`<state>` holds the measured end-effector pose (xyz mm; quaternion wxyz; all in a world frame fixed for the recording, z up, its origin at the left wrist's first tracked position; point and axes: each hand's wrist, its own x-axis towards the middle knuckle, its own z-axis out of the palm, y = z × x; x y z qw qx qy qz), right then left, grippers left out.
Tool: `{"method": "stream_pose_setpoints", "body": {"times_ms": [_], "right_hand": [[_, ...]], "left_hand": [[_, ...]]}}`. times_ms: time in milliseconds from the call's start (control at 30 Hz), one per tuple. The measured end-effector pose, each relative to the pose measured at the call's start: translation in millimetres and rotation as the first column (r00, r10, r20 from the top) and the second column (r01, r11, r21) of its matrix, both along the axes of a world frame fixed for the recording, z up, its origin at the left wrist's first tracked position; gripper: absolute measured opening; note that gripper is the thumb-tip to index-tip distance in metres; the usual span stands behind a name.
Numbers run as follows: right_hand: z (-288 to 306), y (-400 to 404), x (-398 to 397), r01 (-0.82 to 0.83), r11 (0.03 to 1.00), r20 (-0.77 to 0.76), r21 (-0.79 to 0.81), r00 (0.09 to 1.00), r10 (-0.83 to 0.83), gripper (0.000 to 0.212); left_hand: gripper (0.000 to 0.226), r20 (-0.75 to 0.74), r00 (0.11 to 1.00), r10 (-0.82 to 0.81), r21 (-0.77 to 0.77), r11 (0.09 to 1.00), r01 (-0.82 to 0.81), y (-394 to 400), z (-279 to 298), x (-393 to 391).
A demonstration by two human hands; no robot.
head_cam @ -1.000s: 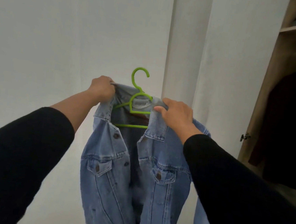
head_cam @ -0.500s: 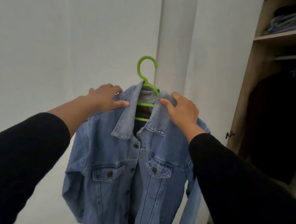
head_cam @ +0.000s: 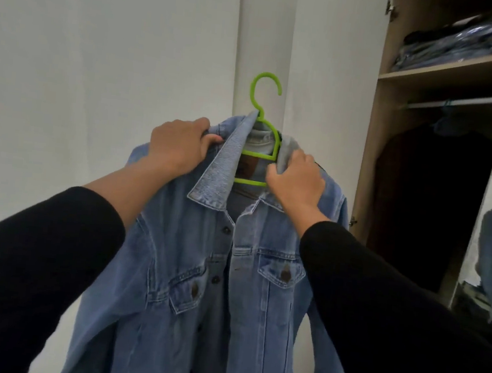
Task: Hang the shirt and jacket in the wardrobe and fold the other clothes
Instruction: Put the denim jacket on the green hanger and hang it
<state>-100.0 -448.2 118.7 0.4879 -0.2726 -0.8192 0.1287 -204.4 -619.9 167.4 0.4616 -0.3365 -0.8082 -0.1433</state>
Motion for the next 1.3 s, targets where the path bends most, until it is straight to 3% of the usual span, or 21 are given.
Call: {"method": "stream_pose_setpoints", "body": {"times_ms": [133,300,433,633,767,900,1067,1300], "right_hand": [[5,4,7,-0.095,0.994,-0.095,-0.054,0.991,0.09,0.031],[11,8,11,-0.133,0.987,-0.248,-0.087,0.963,0.108,0.021],[13,21,19,-0.079,0.991,-0.293,-0.104,0.955,0.045,0.039],[0,38,22,-0.068,0.994,-0.139,-0.084,0.989,0.056,0.029],[-9,57,20,-0.117,0.976,-0.016,-0.184,0.993,0.116,0.026],[-5,83,22,-0.104,0.977,-0.054,-0.187,0.994,0.095,0.026],[6,138,23,-0.052,0.986,0.016,-0.158,0.998,0.055,0.031],[18,220,21,-0.118,0.972,0.021,-0.204,0.992,0.125,0.036]], "left_hand": [[0.039,-0.006,1.0,0.025,-0.01,1.0,-0.025,12,2,-2],[0.036,0.142,0.984,0.104,-0.082,0.992,-0.093,31,4,-8],[0.038,0.184,0.977,0.108,-0.08,0.992,-0.094,35,4,-17],[0.045,0.137,0.99,0.027,-0.045,0.999,-0.021,53,4,-12],[0.045,0.16,0.987,-0.021,-0.033,0.999,0.026,77,10,-6],[0.041,0.207,0.977,-0.054,-0.014,0.998,0.058,106,9,0],[0.038,0.197,0.979,-0.054,0.03,0.998,0.049,151,6,6],[0.034,0.184,0.98,-0.08,0.089,0.994,0.065,233,15,22]]}}
